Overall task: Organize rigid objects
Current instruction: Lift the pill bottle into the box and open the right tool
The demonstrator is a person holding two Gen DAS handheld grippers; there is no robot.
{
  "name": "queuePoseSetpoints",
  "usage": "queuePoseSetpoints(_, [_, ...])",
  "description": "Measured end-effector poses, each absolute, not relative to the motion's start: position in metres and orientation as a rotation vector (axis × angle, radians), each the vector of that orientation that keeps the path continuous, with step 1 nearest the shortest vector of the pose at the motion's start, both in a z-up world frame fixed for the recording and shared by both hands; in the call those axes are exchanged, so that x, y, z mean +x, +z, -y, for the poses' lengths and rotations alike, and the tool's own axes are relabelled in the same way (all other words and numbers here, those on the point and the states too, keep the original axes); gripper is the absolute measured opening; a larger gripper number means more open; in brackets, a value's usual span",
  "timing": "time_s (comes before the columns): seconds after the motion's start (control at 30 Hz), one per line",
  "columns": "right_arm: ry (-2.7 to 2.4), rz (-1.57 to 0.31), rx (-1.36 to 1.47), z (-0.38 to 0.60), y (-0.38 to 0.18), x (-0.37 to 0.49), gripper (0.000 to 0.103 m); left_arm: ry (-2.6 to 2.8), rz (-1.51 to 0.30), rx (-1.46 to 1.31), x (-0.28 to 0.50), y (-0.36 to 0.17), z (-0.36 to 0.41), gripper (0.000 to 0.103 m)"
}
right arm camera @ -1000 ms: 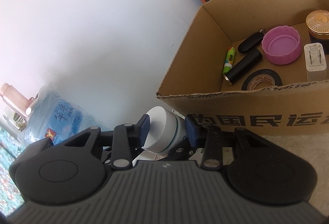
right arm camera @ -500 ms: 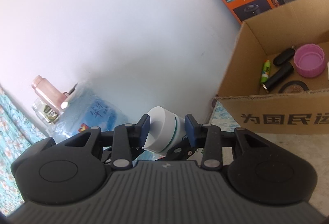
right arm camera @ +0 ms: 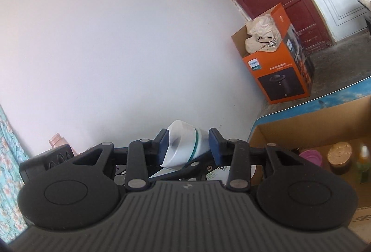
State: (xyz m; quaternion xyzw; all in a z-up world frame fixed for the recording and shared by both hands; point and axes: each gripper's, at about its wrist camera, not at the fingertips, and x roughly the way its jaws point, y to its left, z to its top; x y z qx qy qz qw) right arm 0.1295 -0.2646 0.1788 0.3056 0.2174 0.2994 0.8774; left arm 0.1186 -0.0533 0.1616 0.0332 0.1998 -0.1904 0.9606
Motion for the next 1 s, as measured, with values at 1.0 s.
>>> queuePoseSetpoints(1.0, [0.375, -0.678, 0.648, 0.352, 0.020, 0.185, 0.041, -0.518, -0.869, 0.110, 0.214, 0.012, 0.152, 0.054])
